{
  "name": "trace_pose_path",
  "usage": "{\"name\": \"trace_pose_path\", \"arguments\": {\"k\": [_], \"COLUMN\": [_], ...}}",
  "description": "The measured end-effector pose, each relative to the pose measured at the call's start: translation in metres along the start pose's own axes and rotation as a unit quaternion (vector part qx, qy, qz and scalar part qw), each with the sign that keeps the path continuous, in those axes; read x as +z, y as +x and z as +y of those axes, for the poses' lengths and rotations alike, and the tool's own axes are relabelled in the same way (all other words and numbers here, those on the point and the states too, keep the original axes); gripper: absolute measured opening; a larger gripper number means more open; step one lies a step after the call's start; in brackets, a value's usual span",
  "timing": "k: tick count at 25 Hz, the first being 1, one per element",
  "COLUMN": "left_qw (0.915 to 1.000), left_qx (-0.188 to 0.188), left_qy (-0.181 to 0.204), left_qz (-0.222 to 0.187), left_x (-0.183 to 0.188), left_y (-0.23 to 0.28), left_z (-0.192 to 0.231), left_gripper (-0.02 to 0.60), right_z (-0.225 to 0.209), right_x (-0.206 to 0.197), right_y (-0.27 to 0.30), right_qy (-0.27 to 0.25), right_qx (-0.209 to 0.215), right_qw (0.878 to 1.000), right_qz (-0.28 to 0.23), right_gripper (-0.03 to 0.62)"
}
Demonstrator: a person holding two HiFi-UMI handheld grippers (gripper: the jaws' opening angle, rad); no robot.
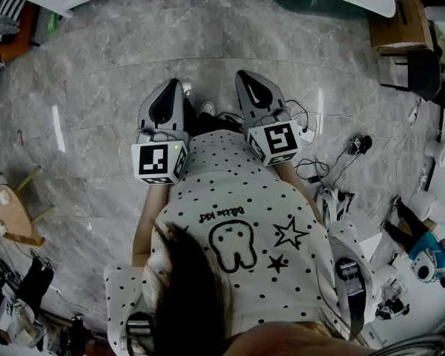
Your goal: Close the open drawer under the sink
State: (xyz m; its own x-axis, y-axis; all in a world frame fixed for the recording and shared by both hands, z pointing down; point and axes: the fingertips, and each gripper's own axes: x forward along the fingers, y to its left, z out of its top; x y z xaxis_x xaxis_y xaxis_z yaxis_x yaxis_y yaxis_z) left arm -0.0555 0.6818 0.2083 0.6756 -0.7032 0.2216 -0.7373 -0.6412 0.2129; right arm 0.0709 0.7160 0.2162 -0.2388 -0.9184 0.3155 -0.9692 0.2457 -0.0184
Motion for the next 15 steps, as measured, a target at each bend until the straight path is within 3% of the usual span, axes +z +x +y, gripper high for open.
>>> {"name": "trace_pose_path", "arguments": {"k": [15], "left_qw": [0.9999], "left_qx": [0.008], "left_qy": [-0.007], "left_qz": [-0.001], "left_x": [0.000], "left_y": [0.018], "left_z": [0.010], "left_gripper": [0.014], "right_z": [-0.007], "right_x": [-0.001], "right_y": [0.021], "right_qy": [-0.008], "right_qx": [0.016], "right_qw": [1.000], "right_qz": [0.008], "right_gripper": [0.015]}}
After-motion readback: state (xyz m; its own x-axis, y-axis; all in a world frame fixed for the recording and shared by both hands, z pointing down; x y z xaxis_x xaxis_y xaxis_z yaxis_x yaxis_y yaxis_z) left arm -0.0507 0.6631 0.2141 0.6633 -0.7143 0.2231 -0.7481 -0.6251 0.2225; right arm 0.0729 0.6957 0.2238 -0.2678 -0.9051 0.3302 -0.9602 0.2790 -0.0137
